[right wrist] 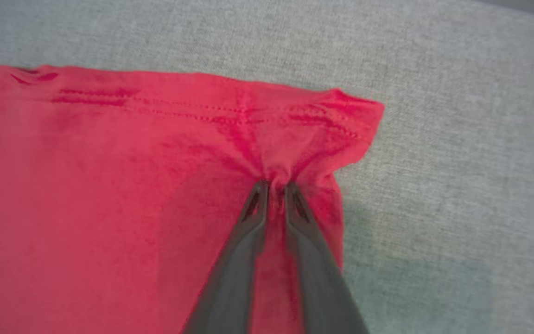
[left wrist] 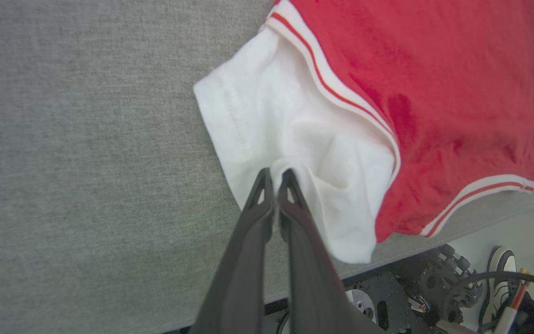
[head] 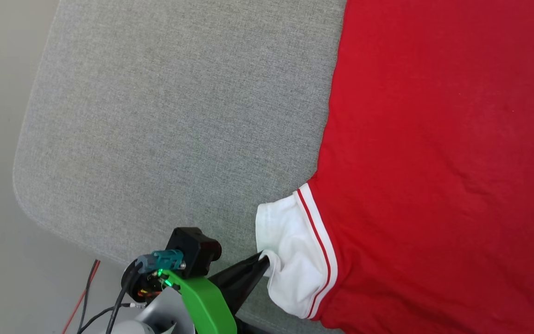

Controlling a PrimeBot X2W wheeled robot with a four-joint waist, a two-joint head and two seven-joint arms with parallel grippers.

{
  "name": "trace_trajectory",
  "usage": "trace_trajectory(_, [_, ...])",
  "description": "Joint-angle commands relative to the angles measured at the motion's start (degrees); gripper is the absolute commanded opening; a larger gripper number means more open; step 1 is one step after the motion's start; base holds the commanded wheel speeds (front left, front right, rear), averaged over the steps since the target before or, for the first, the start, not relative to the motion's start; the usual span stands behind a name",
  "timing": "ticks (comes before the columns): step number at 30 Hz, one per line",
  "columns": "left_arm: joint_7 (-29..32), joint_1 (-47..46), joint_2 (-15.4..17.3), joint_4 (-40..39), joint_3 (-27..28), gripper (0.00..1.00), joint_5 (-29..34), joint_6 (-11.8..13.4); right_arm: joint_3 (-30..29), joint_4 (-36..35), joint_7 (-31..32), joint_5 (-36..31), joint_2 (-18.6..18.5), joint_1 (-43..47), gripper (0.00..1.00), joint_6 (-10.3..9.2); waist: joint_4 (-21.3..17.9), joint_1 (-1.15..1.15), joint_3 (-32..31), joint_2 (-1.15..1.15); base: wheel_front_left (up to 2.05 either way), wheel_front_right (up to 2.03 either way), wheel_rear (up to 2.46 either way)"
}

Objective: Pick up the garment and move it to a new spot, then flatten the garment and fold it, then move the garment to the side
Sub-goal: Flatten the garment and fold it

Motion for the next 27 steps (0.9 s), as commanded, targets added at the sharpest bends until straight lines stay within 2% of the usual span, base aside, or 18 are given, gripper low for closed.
trace_trajectory(1, [-0.3,-1.3,-0.3,0.2,0.0,0.0,0.4,0.0,0.4,1.4,-0.1,0.6,0.3,2.4,0.0,-0.04,-0.1,0.0,-0.1,0.0,0.0,0.0,0.0])
trace_trajectory(13, [-0.8,-1.0,0.5,1.5,1.3,0.0,-0.6,0.8,1.0,2.3,-3.2,2.7,-0.3,7.3,0.0,-0.04,-3.2,0.0,-5.8,0.0,0.0,0.0,0.0])
trace_trajectory(27, [-2.6,2.9,1.9,4.4,3.0,0.0,-4.1,2.0,1.7,1.0,-6.9,9.1,-0.6,24.0,0.0,-0.04,-10.3,0.0,-19.2,0.0,0.0,0.0,0.0])
